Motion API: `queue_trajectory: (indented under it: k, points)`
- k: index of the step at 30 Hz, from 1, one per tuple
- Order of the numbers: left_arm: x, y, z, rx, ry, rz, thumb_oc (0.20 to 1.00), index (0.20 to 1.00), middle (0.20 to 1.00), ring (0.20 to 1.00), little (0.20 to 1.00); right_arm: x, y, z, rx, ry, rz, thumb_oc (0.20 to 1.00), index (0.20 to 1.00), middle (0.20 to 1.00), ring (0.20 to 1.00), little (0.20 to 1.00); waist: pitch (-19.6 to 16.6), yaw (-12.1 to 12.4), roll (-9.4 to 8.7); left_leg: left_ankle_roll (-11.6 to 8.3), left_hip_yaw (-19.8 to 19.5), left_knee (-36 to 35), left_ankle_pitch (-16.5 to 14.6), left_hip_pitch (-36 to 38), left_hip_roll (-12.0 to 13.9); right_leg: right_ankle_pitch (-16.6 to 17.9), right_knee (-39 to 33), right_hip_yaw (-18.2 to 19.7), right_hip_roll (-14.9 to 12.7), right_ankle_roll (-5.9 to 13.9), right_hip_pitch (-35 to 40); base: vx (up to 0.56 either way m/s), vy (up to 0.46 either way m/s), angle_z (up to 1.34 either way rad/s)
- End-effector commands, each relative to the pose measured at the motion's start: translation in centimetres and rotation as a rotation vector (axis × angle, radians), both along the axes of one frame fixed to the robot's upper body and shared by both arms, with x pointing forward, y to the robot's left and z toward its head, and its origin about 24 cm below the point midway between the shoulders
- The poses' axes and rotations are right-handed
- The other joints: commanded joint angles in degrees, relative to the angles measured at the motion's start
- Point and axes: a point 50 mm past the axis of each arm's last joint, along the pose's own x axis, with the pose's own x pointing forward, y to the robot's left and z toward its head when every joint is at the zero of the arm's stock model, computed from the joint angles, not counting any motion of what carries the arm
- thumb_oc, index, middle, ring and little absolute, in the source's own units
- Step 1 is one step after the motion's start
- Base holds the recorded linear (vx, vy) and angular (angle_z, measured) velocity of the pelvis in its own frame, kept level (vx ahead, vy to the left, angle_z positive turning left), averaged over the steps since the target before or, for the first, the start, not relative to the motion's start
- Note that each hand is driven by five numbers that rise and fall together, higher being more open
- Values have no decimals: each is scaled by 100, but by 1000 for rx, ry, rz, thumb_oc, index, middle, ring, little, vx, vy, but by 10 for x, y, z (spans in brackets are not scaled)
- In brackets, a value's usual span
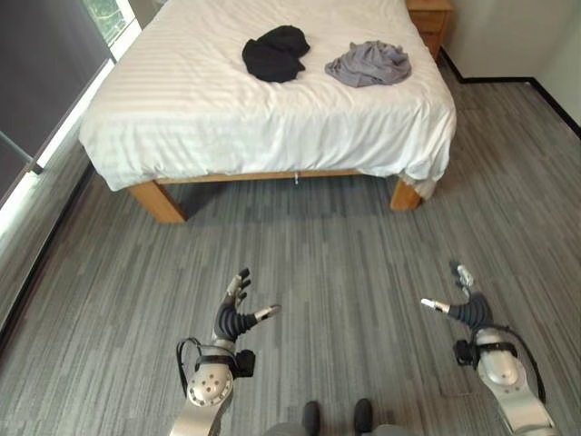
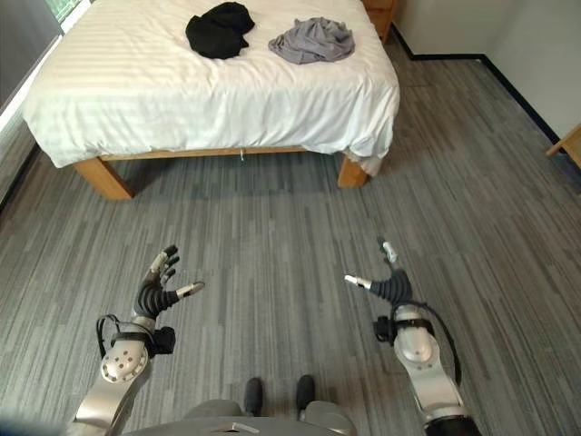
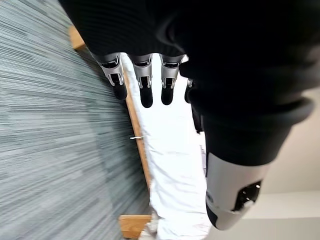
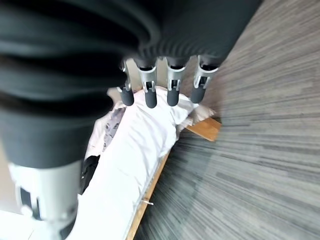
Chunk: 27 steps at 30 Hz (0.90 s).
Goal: Pick up bed clothes into laundry basket.
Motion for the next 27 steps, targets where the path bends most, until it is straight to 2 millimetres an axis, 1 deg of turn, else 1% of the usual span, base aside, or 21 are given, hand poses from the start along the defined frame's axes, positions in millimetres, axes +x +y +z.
queue_trajectory:
  k: [1,5,10,12,13,14,15,17,18,19,20,21,22,23,24,25,26,27]
  points:
    - [13,-1,14,-4,-101,9,1000,1000,1000,1000,1000,15,9,32,16,-166,65,1000,1000,1000,1000,1000,-261,131,58,-472,-223,22,127,-256,327,-532,117,-194,-154,379,170,0,0,0]
    - [15,-2,8,2,-75,29,1000,1000,1000,1000,1000,17,14,35,-23,-174,97,1000,1000,1000,1000,1000,-280,110,79,-491,-242,22,144,-207,342,-561,117,-203,-133,345,226,10,-8,1]
    - [17,-5,13,3,-94,-7,1000,1000,1000,1000,1000,15,9,34,-66,-161,87,1000,1000,1000,1000,1000,-275,76,91,-486,-239,22,135,-164,355,-585,117,-207,-115,332,259,40,-23,3]
    - [20,-8,16,-5,-112,-25,1000,1000,1000,1000,1000,16,5,36,-65,-172,67,1000,1000,1000,1000,1000,-166,73,99,-520,-180,122,210,-225,383,-594,117,-224,-118,317,238,-27,-36,0]
    - [22,-10,18,-10,-119,-35,1000,1000,1000,1000,1000,17,4,38,-66,-183,59,1000,1000,1000,1000,1000,-80,74,88,-561,-156,457,154,-402,392,-588,117,-260,-139,296,230,-110,-59,3]
    - [25,-14,20,-21,-134,-47,1000,1000,1000,1000,1000,17,2,41,-70,-199,50,1000,1000,1000,1000,1000,35,78,65,-657,-164,891,147,-688,404,-582,117,-300,-170,263,230,-133,-84,16]
    - [27,-19,22,-42,-145,-71,1000,1000,1000,1000,1000,19,-2,46,-85,-222,39,1000,1000,1000,1000,1000,226,130,53,-924,-163,1733,487,-1184,421,-594,117,-350,-190,190,305,-106,-66,26]
    - [28,-20,23,-43,-147,-72,1000,1000,1000,1000,1000,20,-2,46,-86,-224,38,1000,1000,1000,1000,1000,216,116,68,-931,-188,1818,458,-1255,432,-589,117,-368,-174,184,283,-48,-41,29]
    - [31,-22,24,-58,-152,-80,1000,1000,1000,1000,1000,23,-4,49,-97,-237,32,1000,1000,1000,1000,1000,356,214,53,-1081,-337,2494,934,-1665,341,-564,117,-367,-189,118,328,-35,-36,21]
    - [31,-22,25,-58,-153,-80,1000,1000,1000,1000,1000,23,-4,50,-97,-239,31,1000,1000,1000,1000,1000,343,201,64,-1083,-356,2553,914,-1722,348,-563,117,-382,-176,116,306,-27,-64,7]
    - [33,-21,26,-58,-159,-82,1000,1000,1000,1000,1000,27,-4,52,-107,-248,24,1000,1000,1000,1000,1000,362,251,4,-961,-312,2736,748,-2023,300,-590,117,-377,-240,131,294,5,-25,-15]
    - [33,-21,26,-58,-159,-82,1000,1000,1000,1000,1000,27,-4,52,-107,-248,24,1000,1000,1000,1000,1000,362,251,4,-961,-312,2736,748,-2023,300,-590,117,-377,-240,131,294,113,-4,-26]
    - [34,-22,28,-72,-168,-81,1000,1000,1000,1000,1000,28,-4,54,-119,-256,14,1000,1000,1000,1000,1000,308,235,-23,-824,-155,2287,451,-2040,422,-645,117,-378,-289,188,296,184,67,-24]
    - [34,-23,28,-81,-169,-82,1000,1000,1000,1000,1000,28,-3,53,-119,-255,12,1000,1000,1000,1000,1000,237,211,0,-733,-13,1822,357,-1859,503,-678,117,-371,-282,235,298,266,121,-10]
    - [34,-23,27,-86,-163,-81,1000,1000,1000,1000,1000,29,-3,53,-125,-252,15,1000,1000,1000,1000,1000,191,212,42,-681,73,1376,406,-1752,521,-709,117,-329,-261,254,313,260,159,-2]
    - [35,-24,27,-91,-160,-83,1000,1000,1000,1000,1000,30,-2,53,-127,-252,18,1000,1000,1000,1000,1000,146,204,90,-675,133,966,515,-1715,534,-762,117,-283,-236,277,332,188,115,-1]
    - [35,-24,26,-91,-159,-82,1000,1000,1000,1000,1000,30,-2,53,-127,-252,18,1000,1000,1000,1000,1000,152,221,76,-673,159,865,564,-1650,521,-766,117,-264,-252,281,341,220,134,-6]
    - [36,-26,26,-96,-156,-92,1000,1000,1000,1000,1000,30,-1,53,-122,-249,21,1000,1000,1000,1000,1000,107,193,129,-696,274,455,742,-1608,565,-849,117,-243,-232,304,386,299,180,-15]
